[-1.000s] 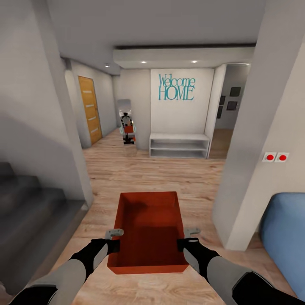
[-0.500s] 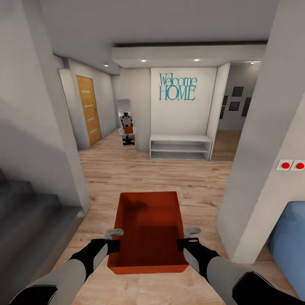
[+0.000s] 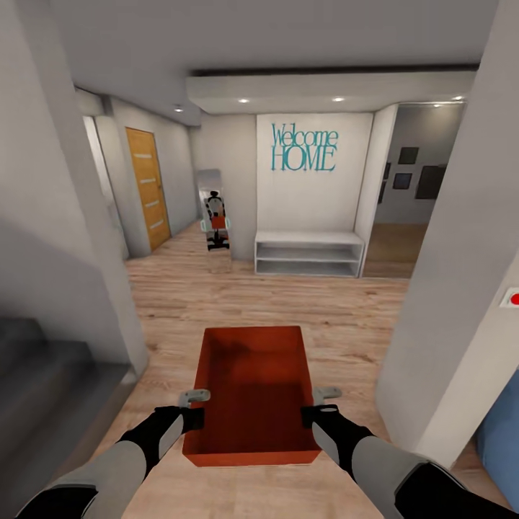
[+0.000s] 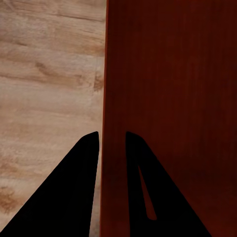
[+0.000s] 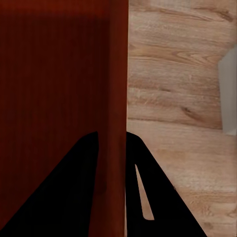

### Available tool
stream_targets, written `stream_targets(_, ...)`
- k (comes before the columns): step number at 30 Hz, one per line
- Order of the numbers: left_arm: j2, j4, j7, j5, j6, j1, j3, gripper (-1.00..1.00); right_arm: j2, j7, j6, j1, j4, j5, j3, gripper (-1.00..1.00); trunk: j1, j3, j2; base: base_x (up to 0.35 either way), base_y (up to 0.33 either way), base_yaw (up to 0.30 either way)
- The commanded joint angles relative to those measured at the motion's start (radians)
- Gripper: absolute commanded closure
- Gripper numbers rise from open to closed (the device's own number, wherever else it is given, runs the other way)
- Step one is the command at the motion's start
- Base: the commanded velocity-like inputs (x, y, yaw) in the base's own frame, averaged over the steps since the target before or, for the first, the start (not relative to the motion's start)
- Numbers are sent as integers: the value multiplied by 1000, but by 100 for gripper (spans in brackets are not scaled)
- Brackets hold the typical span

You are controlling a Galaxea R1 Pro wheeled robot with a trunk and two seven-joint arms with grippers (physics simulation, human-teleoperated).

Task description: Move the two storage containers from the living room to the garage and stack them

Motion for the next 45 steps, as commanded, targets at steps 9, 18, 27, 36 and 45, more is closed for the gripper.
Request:
stream_targets(9,-1,-5,15,-22,6,-1,7,100,1,4,5,0,-2,-32,40,100,1,-2,-2,322,0,0)
stream_targets(18,-1,-4,14,-22,6,-1,7,100,1,4,5,0,-1,-32,40,100,1,-2,-2,322,0,0)
stream_targets(27,-1,-4,14,-22,6,-1,7,100,1,4,5,0,-1,-32,40,100,1,-2,-2,322,0,0)
stream_targets(36,-1,-4,13,-22,6,-1,7,100,1,4,5,0,-1,-31,39,100,1,-2,-2,322,0,0)
stream_targets(45,-1,-2,13,-21,6,-1,7,100,1,4,5,0,-1,-31,40,100,1,-2,-2,322,0,0)
